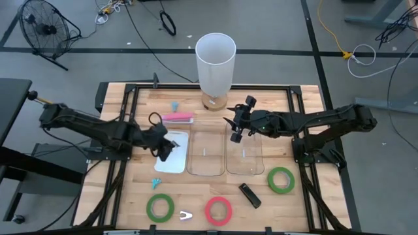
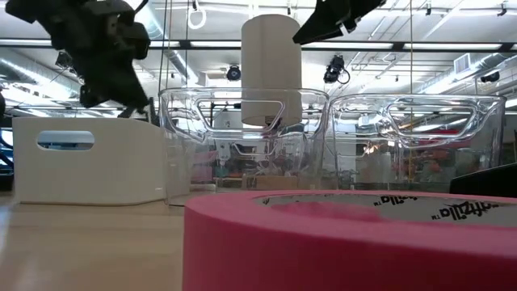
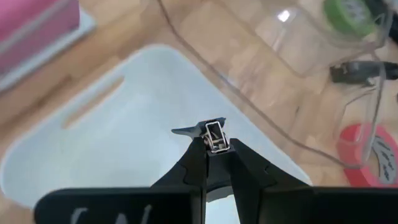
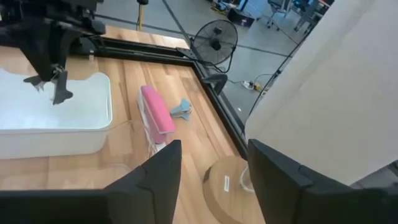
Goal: Pick and place Stapler, Stapler remover, tape
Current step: Put the black staple remover into the white bin, then put the top blue staple remover into the white bin
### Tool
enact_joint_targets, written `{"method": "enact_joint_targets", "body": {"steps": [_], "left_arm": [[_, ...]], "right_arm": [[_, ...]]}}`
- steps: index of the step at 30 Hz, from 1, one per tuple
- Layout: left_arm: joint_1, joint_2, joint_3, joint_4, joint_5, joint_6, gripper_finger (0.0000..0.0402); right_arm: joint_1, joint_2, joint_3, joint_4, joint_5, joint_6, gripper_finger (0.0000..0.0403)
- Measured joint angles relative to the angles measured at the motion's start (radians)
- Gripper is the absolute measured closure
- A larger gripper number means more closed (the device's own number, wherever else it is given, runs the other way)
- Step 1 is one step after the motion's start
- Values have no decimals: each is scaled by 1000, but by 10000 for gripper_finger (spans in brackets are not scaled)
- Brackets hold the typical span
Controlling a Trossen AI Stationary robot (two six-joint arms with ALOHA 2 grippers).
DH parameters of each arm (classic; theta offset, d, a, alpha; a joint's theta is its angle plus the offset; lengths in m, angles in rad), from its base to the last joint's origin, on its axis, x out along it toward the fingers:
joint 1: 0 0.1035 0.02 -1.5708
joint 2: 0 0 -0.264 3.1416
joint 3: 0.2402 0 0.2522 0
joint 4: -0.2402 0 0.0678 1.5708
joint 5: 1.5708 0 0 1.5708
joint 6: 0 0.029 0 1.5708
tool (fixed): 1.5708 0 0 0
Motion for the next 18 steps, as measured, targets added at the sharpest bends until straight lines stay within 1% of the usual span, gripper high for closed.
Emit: {"method": "enact_joint_targets", "body": {"steps": [8,10,15,18], "left_arm": [[-15,13,0,-108,15,-57,356],[-15,13,0,-112,15,-61,329],[-15,13,0,-103,18,-53,221],[-13,13,0,-103,12,-28,175]], "right_arm": [[0,0,0,4,-5,0,227],[-1,0,0,4,-5,0,227],[-2,0,0,4,-5,-1,227],[-2,0,0,4,-5,-3,227]]}}
